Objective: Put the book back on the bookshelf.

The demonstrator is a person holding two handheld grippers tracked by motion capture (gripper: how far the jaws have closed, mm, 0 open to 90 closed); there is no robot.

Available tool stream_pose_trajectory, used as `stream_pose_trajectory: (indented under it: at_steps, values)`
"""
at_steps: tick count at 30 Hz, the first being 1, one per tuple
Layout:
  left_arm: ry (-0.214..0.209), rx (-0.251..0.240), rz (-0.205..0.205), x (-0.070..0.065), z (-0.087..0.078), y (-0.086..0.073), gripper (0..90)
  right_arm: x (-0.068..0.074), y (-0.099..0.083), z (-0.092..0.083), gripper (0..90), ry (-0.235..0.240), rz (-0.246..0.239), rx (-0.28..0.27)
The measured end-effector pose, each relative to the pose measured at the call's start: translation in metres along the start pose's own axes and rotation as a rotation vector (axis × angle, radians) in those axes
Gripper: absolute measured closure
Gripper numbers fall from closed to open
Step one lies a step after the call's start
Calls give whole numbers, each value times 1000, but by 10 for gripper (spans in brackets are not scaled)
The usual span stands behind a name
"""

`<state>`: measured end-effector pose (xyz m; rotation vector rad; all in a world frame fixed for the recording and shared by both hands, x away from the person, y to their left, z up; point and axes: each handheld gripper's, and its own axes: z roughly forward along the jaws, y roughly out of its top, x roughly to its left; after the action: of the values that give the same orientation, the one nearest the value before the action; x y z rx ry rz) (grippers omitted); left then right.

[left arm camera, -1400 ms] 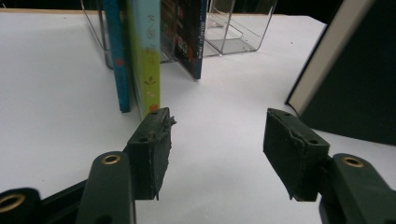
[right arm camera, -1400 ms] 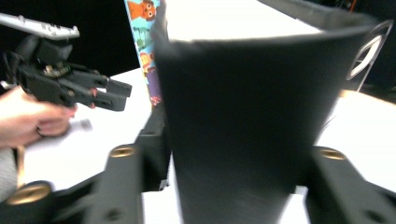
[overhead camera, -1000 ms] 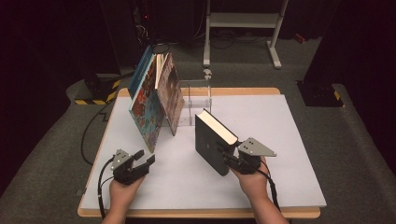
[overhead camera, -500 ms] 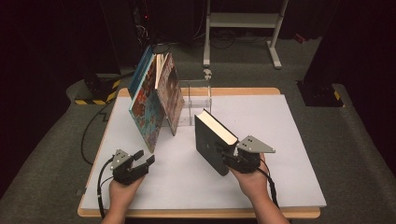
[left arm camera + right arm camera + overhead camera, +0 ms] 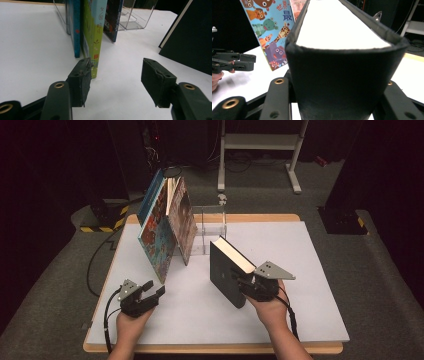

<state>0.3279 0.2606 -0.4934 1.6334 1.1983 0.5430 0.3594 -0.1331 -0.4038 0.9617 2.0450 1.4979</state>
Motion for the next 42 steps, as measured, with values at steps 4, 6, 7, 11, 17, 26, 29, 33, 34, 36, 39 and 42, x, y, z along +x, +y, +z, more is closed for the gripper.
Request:
stream_pose_trajectory:
  at_steps: [4, 6, 7, 11, 17, 26, 29, 33, 34, 36, 39, 42]
  values:
    - [-8, -8, -11, 0, 0, 1, 415, 3, 3, 1, 536, -15, -5, 15]
    - [-10, -11, -15, 1, 0, 1, 415, 5, 6, 2, 538, -24, -8, 21]
    - [-13, -13, -20, 1, 0, 1, 415, 7, 7, 3, 538, -29, -7, 23]
    - [-21, -30, -42, 4, -2, 3, 415, 11, 15, 10, 539, -54, 3, 25]
    - [-26, -50, -65, 11, -5, 4, 416, 17, 34, 24, 540, -90, 9, 33]
    - [-39, -49, -70, 12, -6, 4, 415, 6, 58, 57, 538, -158, 47, 14]
    - [-45, -48, -77, 12, -6, 4, 415, 0, 66, 71, 538, -187, 54, 7]
    - [-50, -48, -83, 12, -6, 4, 415, -8, 74, 93, 538, -249, 50, 7]
    - [-53, -50, -87, 12, -5, 4, 415, -9, 76, 97, 538, -254, 54, 6]
    - [-54, -50, -87, 12, -5, 4, 415, -12, 79, 105, 538, -264, 58, 2]
    - [-53, -50, -89, 13, -4, 4, 415, -14, 83, 116, 538, -273, 55, -4]
    - [-51, -49, -90, 14, -4, 4, 415, -15, 89, 127, 538, -290, 47, -13]
